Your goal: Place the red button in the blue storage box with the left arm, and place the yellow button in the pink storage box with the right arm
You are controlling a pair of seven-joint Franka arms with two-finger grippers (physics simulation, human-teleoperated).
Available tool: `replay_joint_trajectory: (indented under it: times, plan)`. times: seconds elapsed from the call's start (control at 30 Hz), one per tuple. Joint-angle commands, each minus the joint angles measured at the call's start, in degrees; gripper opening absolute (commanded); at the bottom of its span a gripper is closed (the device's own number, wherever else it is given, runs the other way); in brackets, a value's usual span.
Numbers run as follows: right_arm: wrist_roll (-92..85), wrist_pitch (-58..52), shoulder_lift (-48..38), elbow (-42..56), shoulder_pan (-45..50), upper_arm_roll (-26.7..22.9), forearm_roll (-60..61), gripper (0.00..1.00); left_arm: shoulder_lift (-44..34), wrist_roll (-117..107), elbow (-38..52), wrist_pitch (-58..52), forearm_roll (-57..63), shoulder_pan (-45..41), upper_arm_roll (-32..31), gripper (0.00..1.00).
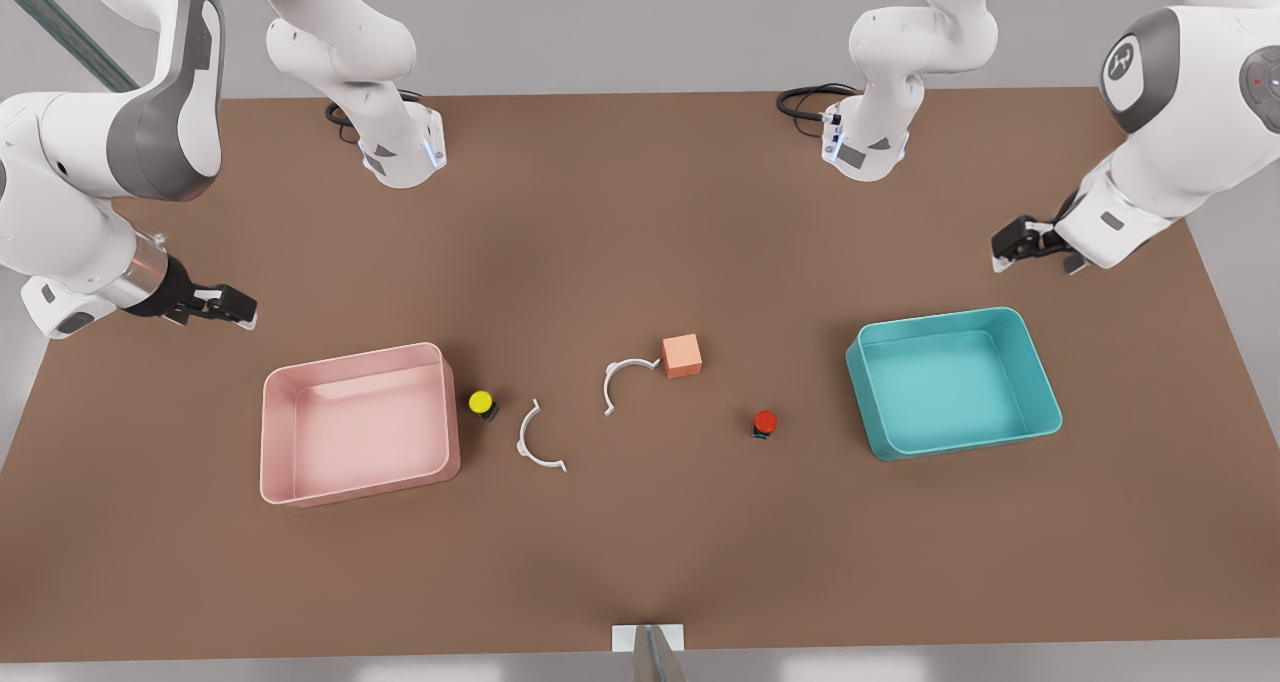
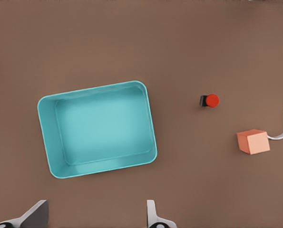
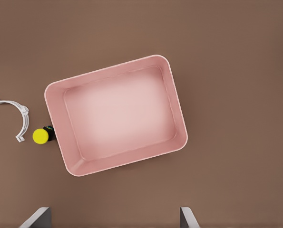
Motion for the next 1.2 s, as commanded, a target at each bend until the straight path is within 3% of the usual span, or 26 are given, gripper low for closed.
replay_joint_trajectory:
  times: [0.0,0.07,0.17,0.27,0.3,0.4,0.43,0.5,0.6,0.67,0.77,0.83,1.17]
  plan:
    - [0.0,0.0,0.2,0.0,0.0,0.0,0.0,1.00,0.0,6.4,0.0,2.8,0.1,-0.6,0.0,1.00]
    - [0.0,0.0,0.3,0.4,-0.1,0.0,0.0,1.00,1.2,1.8,1.0,2.5,0.0,-4.2,-0.1,1.00]
    - [0.6,0.3,1.1,1.3,0.9,0.7,0.2,1.00,9.7,0.3,5.4,2.4,0.1,-12.3,-0.1,1.00]
    - [-1.2,4.4,3.0,1.1,9.3,2.8,0.1,1.00,13.3,-1.7,0.3,17.2,0.5,-15.8,0.0,1.00]
    - [-6.9,5.5,3.8,0.9,9.1,5.9,0.3,1.00,13.6,-2.0,-5.2,24.1,0.4,-15.8,0.0,1.00]
    - [-36.7,11.9,5.7,-1.7,8.9,6.5,0.3,1.00,13.4,-3.3,-18.9,42.6,0.3,-17.4,0.0,1.00]
    - [-51.5,16.3,6.7,-3.5,8.9,6.5,0.3,1.00,13.5,-3.4,-22.0,46.5,0.3,-18.2,0.0,1.00]
    - [-63.5,18.7,8.7,-3.9,8.9,6.5,0.2,1.00,14.3,-6.2,-24.3,50.6,0.1,-20.0,0.0,1.00]
    - [-86.1,21.5,13.4,-3.8,8.7,6.5,0.2,1.00,19.2,-8.2,-23.8,55.1,0.2,-21.5,-0.1,1.00]
    - [-97.4,22.0,16.8,-2.7,8.5,6.5,0.7,1.00,25.4,-9.3,-18.8,55.1,0.4,-22.3,0.0,1.00]
    - [-104.3,26.3,19.8,-2.7,9.4,8.9,1.4,1.00,28.2,-9.5,-18.4,59.4,0.4,-22.2,0.1,1.00]
    - [-104.6,27.8,21.0,-2.2,11.0,10.8,2.9,1.00,30.6,-10.5,-17.4,61.2,0.4,-22.3,0.1,1.00]
    - [-106.4,30.3,27.9,-3.5,16.0,10.9,-1.7,1.00,38.8,-10.4,-12.7,62.8,0.6,-23.1,0.1,1.00]
